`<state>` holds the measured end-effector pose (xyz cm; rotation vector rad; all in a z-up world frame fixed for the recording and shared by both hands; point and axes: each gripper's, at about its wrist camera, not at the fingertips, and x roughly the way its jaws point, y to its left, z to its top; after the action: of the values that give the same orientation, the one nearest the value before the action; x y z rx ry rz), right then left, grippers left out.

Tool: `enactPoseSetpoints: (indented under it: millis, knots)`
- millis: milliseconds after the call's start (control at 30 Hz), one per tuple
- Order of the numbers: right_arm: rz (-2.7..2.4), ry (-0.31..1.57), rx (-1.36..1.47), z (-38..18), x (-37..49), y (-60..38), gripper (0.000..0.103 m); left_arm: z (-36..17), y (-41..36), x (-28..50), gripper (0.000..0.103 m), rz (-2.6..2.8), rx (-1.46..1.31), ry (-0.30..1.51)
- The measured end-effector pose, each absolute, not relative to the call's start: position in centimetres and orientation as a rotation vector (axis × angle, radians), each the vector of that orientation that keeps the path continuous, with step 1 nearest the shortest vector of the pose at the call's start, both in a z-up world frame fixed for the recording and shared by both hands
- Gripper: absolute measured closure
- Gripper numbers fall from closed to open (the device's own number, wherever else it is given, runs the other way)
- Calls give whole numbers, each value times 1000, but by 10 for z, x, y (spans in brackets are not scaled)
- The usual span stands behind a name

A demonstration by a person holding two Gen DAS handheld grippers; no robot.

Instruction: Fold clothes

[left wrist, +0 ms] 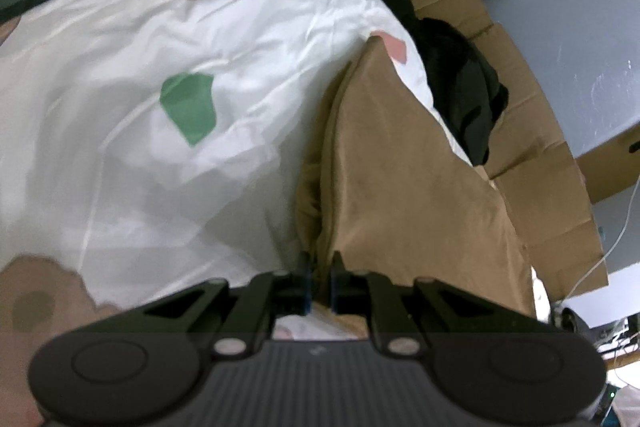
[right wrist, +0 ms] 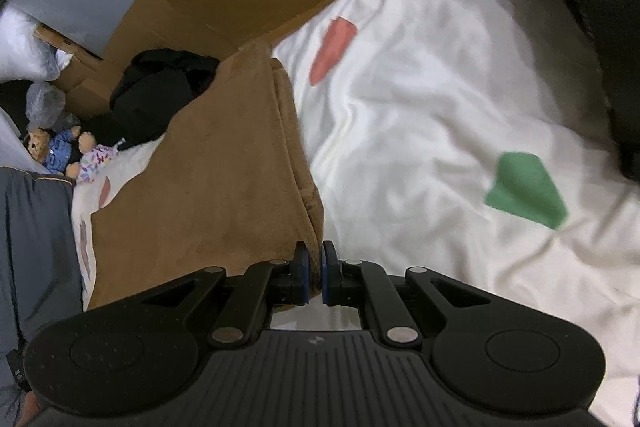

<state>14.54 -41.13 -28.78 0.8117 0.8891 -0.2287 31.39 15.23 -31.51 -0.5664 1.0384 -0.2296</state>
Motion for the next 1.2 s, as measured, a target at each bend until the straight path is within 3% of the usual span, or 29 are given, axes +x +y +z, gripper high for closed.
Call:
enactPoseSetpoints:
  millis: [267,467,533,600,667,1200]
  knots:
    - [-232,883,815,-280,120,-415,97,-313,151,293,95,-236,-568,1049]
    - [-250,906,780,-285,117,-413,91,-324,151,291,94,-221,-588,1053]
    - [-247,904,758,-279,114,-411,86,-319,146,290,94,-227,-574,1040]
    - [-261,900,705,-269,111,-407,67,-315,144,290,94,-241,-573,1025]
    - [-266,872,663,-256,109,-402,63,-312,144,289,94,-249,-582,1020]
    - [-140,804,467,-204,149,-345,56,-269,126,299,94,-361,-566,978]
